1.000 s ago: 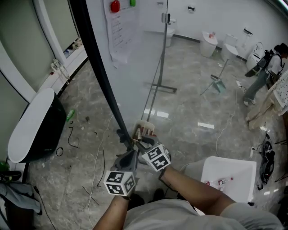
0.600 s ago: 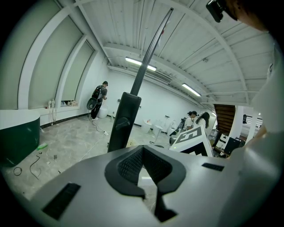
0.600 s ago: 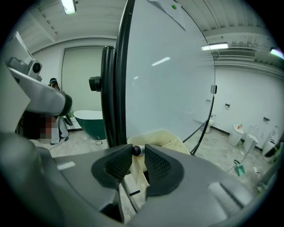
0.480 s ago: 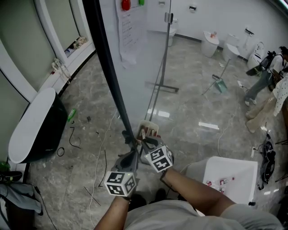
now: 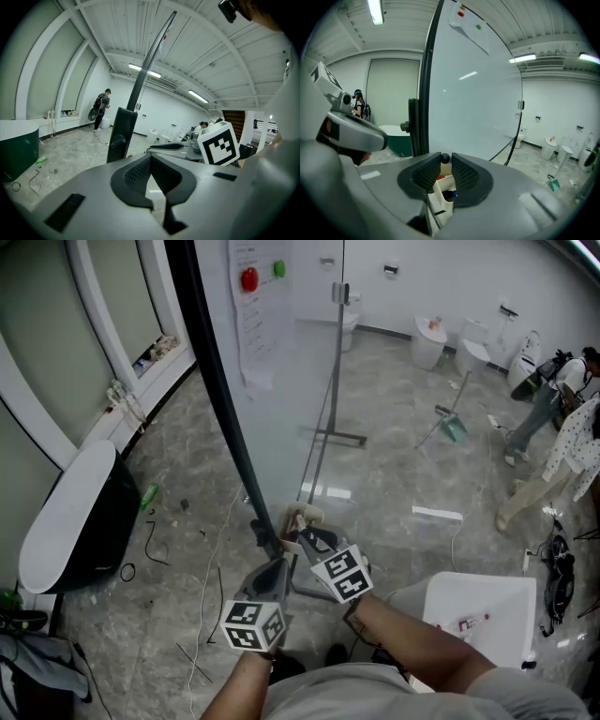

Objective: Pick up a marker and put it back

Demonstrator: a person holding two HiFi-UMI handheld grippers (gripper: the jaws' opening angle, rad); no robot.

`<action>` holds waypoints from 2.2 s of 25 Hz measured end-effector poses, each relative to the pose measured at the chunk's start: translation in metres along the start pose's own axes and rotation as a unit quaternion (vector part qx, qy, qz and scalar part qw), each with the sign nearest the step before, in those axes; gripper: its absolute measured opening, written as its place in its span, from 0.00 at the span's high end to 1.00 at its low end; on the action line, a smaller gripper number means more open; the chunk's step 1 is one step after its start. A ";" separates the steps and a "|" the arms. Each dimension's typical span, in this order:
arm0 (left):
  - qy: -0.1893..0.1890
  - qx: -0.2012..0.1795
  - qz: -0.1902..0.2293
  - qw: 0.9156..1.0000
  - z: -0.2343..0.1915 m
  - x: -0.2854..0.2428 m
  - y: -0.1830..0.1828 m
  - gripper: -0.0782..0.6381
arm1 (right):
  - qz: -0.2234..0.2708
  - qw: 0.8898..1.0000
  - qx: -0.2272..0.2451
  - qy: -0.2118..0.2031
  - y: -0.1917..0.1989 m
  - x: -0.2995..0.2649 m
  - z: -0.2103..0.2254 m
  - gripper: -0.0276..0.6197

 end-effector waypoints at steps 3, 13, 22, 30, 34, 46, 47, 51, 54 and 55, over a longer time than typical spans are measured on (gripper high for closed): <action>0.001 -0.010 0.010 1.000 0.007 0.002 -0.006 0.89 | 0.016 1.000 -0.009 -0.013 -0.010 0.020 0.002 0.84; -0.010 -0.044 0.048 0.998 0.032 0.012 -0.031 0.89 | 0.059 0.997 -0.008 -0.041 -0.045 0.081 0.001 0.85; -0.012 -0.055 0.074 0.996 0.048 0.020 -0.043 0.89 | 0.080 0.996 0.003 -0.044 -0.057 0.107 -0.002 0.85; -0.015 -0.057 0.076 0.995 0.056 0.019 -0.044 0.89 | 0.083 0.995 -0.004 -0.050 -0.056 0.110 0.002 0.85; -0.016 -0.050 0.079 0.995 0.053 0.019 -0.045 0.89 | 0.083 0.995 -0.006 -0.052 -0.055 0.107 0.004 0.85; -0.018 -0.036 0.071 0.997 0.042 0.009 -0.039 0.89 | 0.052 0.997 -0.020 -0.049 -0.037 0.088 0.017 0.85; -0.018 -0.033 0.070 0.997 0.040 0.008 -0.038 0.89 | 0.048 0.997 -0.022 -0.050 -0.034 0.085 0.018 0.85; -0.019 -0.023 0.064 0.997 0.031 0.003 -0.033 0.89 | 0.029 0.998 -0.028 -0.054 -0.023 0.072 0.020 0.85; -0.015 -0.017 0.063 0.998 0.026 -0.001 -0.028 0.89 | 0.010 0.998 -0.039 -0.054 -0.010 0.062 0.023 0.85; -0.013 -0.014 0.062 0.998 0.025 -0.002 -0.026 0.89 | 0.004 0.998 -0.043 -0.054 -0.006 0.058 0.023 0.85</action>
Point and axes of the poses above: the fingertips, and each gripper's own axes: x backward along the fingers, z to its right, y out of its underside, the point moved 10 cm from there along x, backward along the fingers, and after that the axes turned 12 degrees about -z, right-handed, at the moved point
